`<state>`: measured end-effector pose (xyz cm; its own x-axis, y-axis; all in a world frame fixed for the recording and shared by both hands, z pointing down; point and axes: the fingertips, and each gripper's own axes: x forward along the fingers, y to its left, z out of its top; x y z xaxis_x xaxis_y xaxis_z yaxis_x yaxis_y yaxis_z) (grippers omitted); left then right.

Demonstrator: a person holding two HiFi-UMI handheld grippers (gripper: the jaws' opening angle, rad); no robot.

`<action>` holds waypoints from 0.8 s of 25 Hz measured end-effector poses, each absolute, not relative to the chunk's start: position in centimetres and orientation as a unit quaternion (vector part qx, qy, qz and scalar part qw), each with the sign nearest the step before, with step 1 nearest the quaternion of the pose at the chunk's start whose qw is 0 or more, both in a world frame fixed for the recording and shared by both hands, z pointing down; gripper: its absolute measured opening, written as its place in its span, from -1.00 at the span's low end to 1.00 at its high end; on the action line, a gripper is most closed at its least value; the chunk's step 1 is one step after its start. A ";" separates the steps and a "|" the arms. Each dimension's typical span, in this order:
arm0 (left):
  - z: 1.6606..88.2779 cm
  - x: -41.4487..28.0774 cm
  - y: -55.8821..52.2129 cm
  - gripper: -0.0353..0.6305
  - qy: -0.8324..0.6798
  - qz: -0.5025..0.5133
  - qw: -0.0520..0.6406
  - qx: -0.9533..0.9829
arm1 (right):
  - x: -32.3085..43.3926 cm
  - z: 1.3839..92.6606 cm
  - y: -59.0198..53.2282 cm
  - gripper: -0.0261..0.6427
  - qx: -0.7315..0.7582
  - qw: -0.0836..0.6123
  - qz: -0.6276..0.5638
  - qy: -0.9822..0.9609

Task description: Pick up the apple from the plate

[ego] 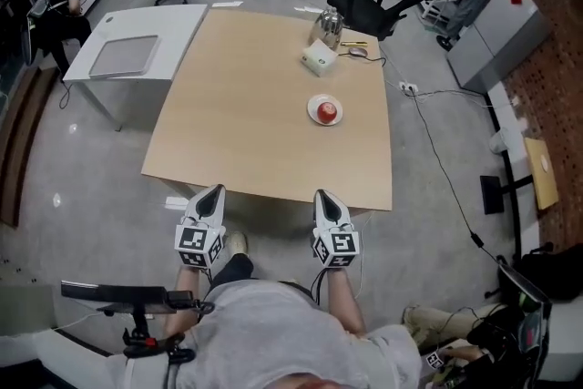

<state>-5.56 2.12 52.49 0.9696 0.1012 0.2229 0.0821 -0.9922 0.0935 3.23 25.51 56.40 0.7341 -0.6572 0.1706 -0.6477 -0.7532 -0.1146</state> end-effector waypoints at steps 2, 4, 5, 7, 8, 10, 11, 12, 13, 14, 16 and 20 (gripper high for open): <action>52.4 -4.4 0.6 -0.83 0.055 0.115 0.042 0.991 | 4.0 56.3 24.2 -0.90 -0.934 0.024 -0.103 0.342; 52.6 -3.3 -1.0 -0.83 0.064 0.118 0.043 0.990 | 4.7 56.4 22.8 -0.90 -0.937 0.024 -0.106 0.332; 52.8 -2.5 -2.1 -0.83 0.069 0.119 0.045 0.990 | 5.2 56.6 21.8 -0.90 -0.939 0.024 -0.107 0.327; 53.5 -0.5 -4.8 -0.84 0.081 0.119 0.047 0.988 | 6.7 57.1 19.3 -0.90 -0.942 0.023 -0.109 0.316; 53.8 0.5 -6.1 -0.84 0.087 0.119 0.047 0.988 | 7.5 57.4 18.1 -0.90 -0.944 0.023 -0.109 0.310; 54.0 1.9 -7.3 -0.83 0.100 0.119 0.048 0.987 | 8.3 57.6 17.0 -0.90 -0.948 0.023 -0.110 0.299; 54.0 2.1 -7.2 -0.83 0.105 0.120 0.047 0.986 | 8.4 57.6 17.1 -0.90 -0.949 0.023 -0.110 0.294; 53.9 2.2 -6.9 -0.83 0.110 0.120 0.047 0.986 | 8.3 57.4 17.5 -0.90 -0.951 0.024 -0.109 0.289; 53.7 2.2 -6.5 -0.83 0.113 0.120 0.047 0.985 | 8.1 57.1 18.0 -0.90 -0.952 0.025 -0.108 0.285; 53.5 2.2 -6.1 -0.83 0.116 0.121 0.047 0.985 | 8.1 56.9 18.5 -0.90 -0.953 0.025 -0.108 0.280; 53.1 2.3 -5.6 -0.83 0.120 0.123 0.047 0.984 | 8.0 56.4 19.3 -0.90 -0.956 0.026 -0.109 0.272; 53.4 2.5 -5.3 -0.83 0.132 0.125 0.045 0.982 | 7.9 56.8 20.3 -0.90 -0.961 0.026 -0.109 0.255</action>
<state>2.45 -5.27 53.37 0.9334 0.2715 0.2346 0.2490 -0.9609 0.1211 7.86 20.30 56.77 0.8465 -0.4950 0.1958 -0.4836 -0.8689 -0.1057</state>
